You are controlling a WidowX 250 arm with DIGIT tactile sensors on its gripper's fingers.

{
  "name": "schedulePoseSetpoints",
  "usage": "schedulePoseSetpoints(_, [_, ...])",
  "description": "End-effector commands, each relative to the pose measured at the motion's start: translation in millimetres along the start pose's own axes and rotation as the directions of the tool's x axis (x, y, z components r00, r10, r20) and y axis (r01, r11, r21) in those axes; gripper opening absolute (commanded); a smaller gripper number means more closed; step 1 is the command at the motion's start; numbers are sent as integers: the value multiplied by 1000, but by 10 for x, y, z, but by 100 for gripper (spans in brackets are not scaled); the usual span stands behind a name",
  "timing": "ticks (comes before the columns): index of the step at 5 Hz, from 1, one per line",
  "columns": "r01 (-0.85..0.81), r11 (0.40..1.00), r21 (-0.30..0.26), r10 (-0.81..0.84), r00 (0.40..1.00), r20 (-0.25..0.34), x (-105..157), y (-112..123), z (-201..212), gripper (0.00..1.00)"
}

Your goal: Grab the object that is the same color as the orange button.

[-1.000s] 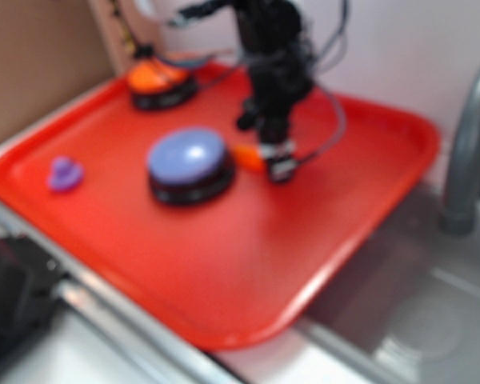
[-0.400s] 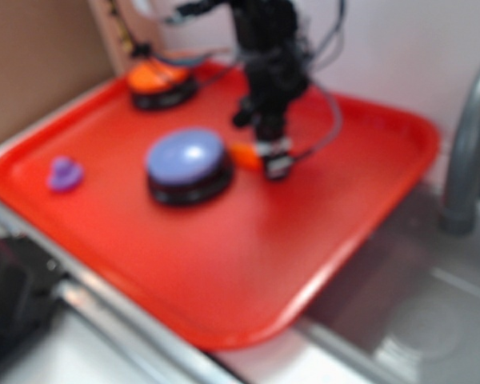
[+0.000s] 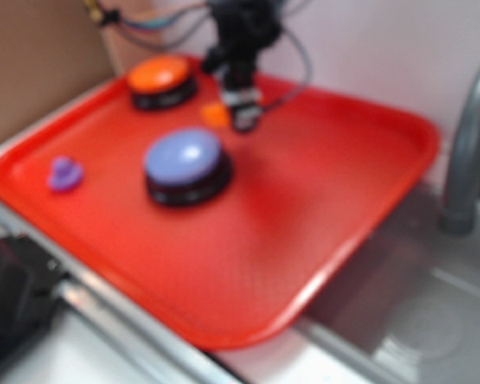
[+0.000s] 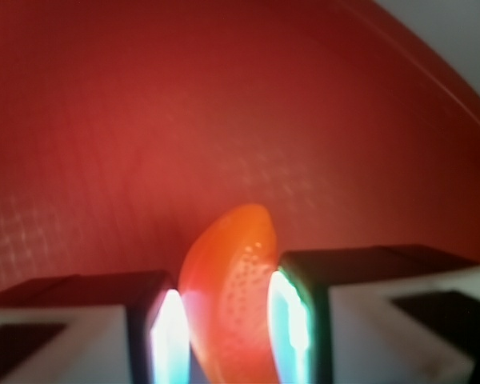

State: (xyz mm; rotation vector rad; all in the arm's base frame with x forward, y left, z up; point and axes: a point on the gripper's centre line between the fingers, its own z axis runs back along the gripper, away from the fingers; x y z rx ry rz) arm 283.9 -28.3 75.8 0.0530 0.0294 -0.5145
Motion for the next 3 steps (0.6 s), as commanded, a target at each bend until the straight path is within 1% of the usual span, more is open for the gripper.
schedulePoseSetpoints(1, [-189,982,-17,190,980,51,-380,216,575,0])
schedulePoseSetpoints(2, [-300,954,2,299,953,55,-529,180,655,0])
schedulePoseSetpoints(3, [-304,953,-19,304,951,60,-578,182,661,0])
